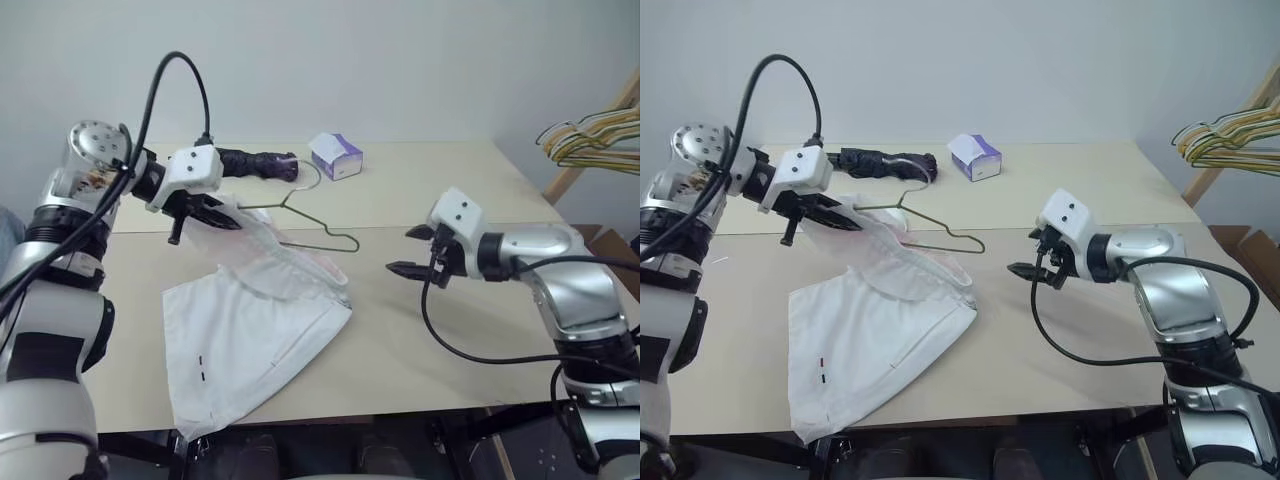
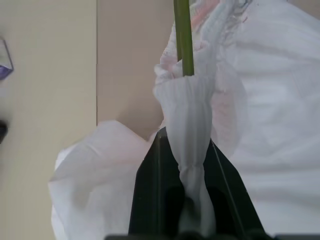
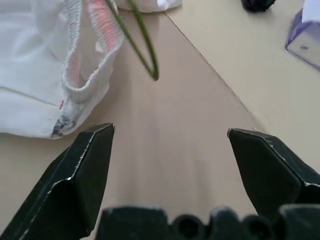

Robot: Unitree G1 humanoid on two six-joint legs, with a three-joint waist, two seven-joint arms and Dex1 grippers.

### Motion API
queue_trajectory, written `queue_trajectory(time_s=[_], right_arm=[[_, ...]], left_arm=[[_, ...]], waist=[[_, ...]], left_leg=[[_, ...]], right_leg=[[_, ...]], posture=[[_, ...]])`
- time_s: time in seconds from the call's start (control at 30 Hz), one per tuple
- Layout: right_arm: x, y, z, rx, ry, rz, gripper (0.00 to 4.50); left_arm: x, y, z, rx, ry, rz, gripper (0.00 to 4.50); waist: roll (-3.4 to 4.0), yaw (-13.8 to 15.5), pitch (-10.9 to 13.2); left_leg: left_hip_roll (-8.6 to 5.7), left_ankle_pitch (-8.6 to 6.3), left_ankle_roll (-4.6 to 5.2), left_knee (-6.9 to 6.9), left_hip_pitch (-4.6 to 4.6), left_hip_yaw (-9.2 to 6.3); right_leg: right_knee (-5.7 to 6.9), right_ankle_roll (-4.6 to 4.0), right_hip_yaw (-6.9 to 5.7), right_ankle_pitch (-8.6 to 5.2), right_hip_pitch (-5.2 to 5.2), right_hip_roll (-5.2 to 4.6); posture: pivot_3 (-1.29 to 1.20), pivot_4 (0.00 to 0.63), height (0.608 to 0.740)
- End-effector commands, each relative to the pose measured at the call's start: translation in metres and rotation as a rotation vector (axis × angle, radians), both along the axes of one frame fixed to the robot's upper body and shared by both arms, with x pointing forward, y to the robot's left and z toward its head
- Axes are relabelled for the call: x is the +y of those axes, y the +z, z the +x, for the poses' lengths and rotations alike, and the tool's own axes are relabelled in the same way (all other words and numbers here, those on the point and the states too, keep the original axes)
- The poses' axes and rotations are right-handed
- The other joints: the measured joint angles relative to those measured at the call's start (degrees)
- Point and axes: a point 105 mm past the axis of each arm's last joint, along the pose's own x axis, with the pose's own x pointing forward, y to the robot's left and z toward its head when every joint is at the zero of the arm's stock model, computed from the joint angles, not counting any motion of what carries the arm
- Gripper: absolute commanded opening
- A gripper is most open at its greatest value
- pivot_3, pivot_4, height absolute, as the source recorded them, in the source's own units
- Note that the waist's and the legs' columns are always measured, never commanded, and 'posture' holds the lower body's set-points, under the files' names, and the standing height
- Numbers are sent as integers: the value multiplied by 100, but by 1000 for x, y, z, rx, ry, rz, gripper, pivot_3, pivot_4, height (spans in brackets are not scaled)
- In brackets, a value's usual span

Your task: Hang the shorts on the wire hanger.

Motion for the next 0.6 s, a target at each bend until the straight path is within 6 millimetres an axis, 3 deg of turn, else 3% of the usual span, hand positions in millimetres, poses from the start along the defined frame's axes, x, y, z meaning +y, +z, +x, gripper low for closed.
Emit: queue_trajectory(time_s=[0.03,0.2,0.3,0.43,0.6], right_arm=[[20,-20,-4,69,2,72,4299],[57,-44,-7,166,40,220,4299],[71,-55,-3,207,36,262,3768],[82,-57,-1,245,42,333,2384],[81,-61,4,269,4,347,503]], left_arm=[[-2,25,2,-71,-7,-26,0],[0,27,3,-86,4,-22,0],[0,29,3,-92,6,-30,0],[2,30,2,-96,14,-39,0],[7,31,2,-102,27,-38,0]], waist=[[-1,-24,-1],[-3,-28,-1],[-17,-17,-8],[-17,20,-8],[-17,29,-8]], left_leg=[[1,0,0,0,3,0],[-3,0,0,-1,-3,-2],[0,-1,2,0,1,-4],[-2,-1,2,1,-2,-4],[-2,-1,2,1,-3,-6]], right_leg=[[2,0,0,0,2,1],[4,0,4,0,-5,0],[5,0,3,0,-1,3],[4,1,3,0,-1,0],[5,1,1,0,0,0]], posture=[[3,0,740],[24,0,740],[32,0,740],[39,0,740],[47,0,740]])
